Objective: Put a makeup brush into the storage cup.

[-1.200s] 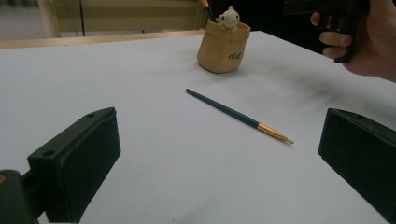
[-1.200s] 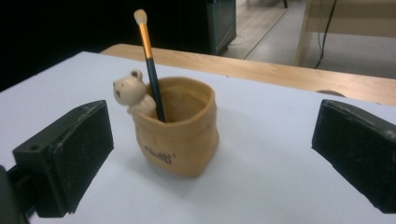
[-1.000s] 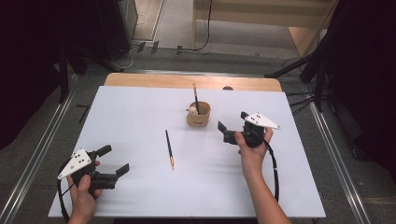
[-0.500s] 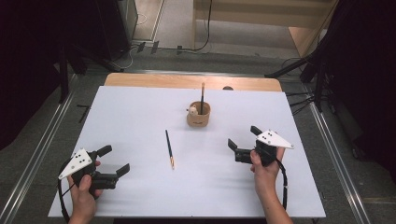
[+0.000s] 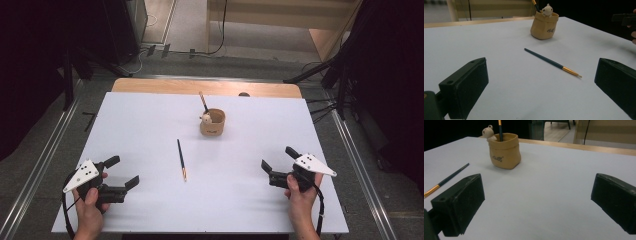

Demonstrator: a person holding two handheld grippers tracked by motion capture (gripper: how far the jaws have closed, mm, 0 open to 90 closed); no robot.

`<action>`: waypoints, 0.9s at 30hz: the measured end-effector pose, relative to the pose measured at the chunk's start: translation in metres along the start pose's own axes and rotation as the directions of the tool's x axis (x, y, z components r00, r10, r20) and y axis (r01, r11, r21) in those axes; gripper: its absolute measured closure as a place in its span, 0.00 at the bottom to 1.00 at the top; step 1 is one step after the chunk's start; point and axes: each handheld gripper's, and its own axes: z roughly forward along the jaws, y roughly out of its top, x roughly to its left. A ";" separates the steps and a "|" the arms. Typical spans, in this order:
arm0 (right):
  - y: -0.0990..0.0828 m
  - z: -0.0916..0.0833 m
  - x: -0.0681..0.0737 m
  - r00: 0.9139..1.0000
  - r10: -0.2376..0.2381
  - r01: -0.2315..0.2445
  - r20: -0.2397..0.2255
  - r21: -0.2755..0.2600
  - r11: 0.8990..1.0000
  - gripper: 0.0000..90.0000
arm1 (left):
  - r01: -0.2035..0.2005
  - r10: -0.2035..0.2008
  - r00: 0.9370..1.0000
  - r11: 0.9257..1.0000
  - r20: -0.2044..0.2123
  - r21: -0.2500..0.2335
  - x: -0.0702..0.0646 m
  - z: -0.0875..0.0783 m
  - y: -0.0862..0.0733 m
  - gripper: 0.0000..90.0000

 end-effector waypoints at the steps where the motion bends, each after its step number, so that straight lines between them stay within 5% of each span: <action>1: -0.002 -0.003 -0.002 1.000 0.003 -0.003 0.001 -0.002 1.000 0.00 | -0.001 0.001 1.000 1.000 -0.001 0.000 0.000 0.000 0.000 0.00; 27: -0.030 -0.061 -0.032 0.999 0.027 -0.027 0.021 -0.005 1.000 0.00 | -0.002 0.002 1.000 1.000 -0.011 -0.008 -0.001 -0.004 0.001 0.00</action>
